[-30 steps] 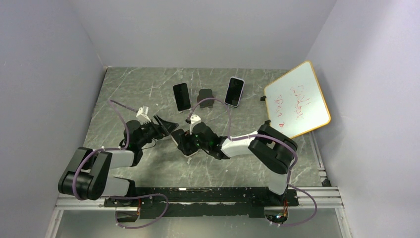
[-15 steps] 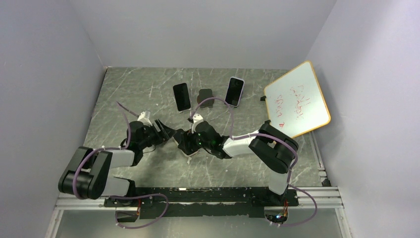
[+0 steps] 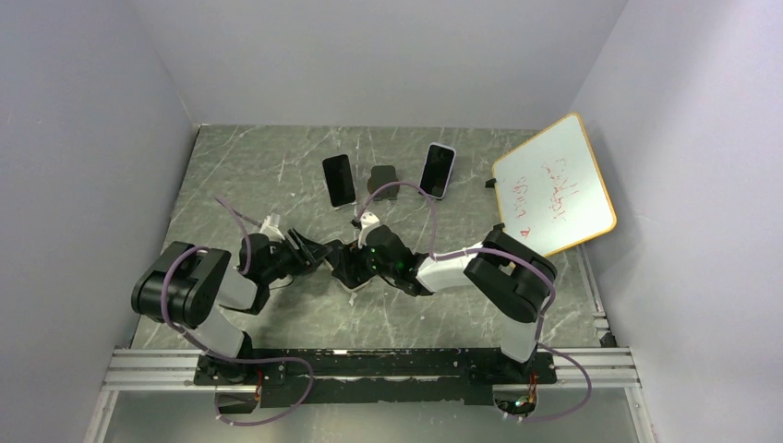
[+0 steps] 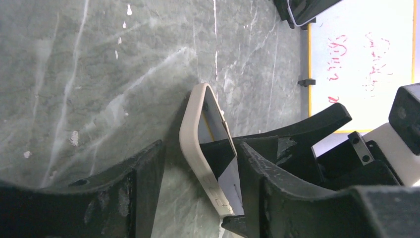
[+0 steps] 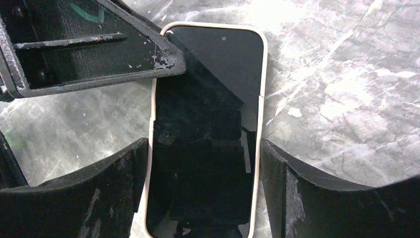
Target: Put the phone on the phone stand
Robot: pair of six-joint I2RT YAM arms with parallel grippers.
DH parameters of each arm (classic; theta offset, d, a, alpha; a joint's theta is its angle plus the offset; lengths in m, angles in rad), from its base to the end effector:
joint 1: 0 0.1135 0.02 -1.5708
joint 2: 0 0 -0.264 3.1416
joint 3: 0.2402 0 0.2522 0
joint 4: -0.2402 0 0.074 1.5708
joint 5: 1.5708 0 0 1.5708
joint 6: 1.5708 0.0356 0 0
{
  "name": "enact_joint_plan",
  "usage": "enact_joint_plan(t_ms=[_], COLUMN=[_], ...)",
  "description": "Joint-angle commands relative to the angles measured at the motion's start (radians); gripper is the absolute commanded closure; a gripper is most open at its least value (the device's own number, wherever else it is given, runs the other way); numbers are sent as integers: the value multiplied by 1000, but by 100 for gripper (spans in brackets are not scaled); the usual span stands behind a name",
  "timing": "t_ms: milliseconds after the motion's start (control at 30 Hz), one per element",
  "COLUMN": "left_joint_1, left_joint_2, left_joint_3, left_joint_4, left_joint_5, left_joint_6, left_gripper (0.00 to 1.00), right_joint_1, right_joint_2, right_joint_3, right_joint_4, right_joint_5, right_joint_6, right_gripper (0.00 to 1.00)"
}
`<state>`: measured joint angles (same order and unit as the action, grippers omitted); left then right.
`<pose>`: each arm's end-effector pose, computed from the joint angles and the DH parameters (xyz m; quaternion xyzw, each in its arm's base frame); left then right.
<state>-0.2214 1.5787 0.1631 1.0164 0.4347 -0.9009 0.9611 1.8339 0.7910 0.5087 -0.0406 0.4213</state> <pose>0.2086 -0.0623 0.1034 -0.1587 0.8069 -0.4394 0.3614 0.2039 0.2945 0.1312 -0.2413 0.8344 0.3293 0.3704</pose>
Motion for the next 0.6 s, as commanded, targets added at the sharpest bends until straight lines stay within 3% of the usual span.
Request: enact_joint_plan(t_ms=[0, 167, 333, 400, 567], left_joint_1=[-11, -20, -22, -22, -22], left_joint_2=[47, 89, 128, 149, 212], left_joint_3=[-25, -39, -24, -14, 3], left_joint_4=[192, 262, 298, 317, 455], left_joint_5=[42, 42, 50, 62, 100], left_joint_6=[-64, -94, -109, -118, -162], left_gripper=[44, 57, 83, 94, 95], right_joint_1=[1, 1, 1, 1, -1], right_joint_2=[21, 22, 22, 21, 13], right_joint_3=[-42, -44, -45, -48, -49], right_joint_4=[-124, -121, -119, -115, -111], right_joint_5=[-39, -43, -47, -48, -56], right_joint_6=[15, 13, 11, 8, -5], right_gripper=[50, 50, 47, 41, 16])
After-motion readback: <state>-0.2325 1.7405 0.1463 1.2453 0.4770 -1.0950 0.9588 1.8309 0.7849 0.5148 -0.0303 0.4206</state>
